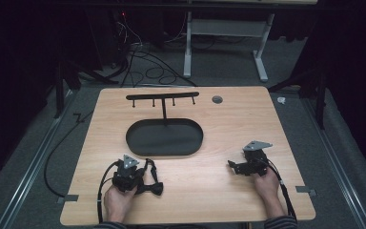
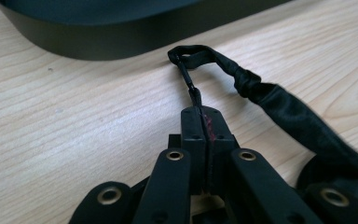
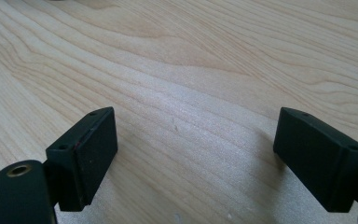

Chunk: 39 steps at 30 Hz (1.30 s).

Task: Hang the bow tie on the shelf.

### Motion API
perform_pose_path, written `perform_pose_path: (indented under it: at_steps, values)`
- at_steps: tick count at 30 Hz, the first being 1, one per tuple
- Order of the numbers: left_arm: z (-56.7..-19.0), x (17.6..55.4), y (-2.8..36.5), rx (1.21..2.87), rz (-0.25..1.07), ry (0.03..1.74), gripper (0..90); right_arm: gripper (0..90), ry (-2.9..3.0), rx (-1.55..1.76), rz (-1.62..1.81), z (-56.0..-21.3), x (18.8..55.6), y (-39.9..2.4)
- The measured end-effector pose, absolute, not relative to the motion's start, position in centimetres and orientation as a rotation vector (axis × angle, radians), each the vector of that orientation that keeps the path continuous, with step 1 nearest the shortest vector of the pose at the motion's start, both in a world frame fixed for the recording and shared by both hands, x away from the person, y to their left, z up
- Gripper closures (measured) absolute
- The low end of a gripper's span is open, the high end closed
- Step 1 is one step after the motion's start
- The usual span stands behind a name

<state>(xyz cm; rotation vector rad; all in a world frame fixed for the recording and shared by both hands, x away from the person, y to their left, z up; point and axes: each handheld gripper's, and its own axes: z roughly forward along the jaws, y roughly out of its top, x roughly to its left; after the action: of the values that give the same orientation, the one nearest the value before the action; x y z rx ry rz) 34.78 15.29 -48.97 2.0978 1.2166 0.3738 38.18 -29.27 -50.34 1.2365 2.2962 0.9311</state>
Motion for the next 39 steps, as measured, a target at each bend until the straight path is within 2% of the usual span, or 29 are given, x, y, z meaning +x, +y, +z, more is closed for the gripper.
perform_pose_path:
  at_steps: [22, 39]
  values:
    - [-44.5, 34.1, 15.6, 1.977, 0.391, 1.107, 89.0, 14.4, 2.296, 1.237, 0.931, -50.3, 38.2, -29.3]
    - [-42.0, 35.3, 15.2, 1.913, 0.392, 1.035, 89.0, 14.4, 2.296, 1.238, 0.931, -50.3, 38.2, -29.3]
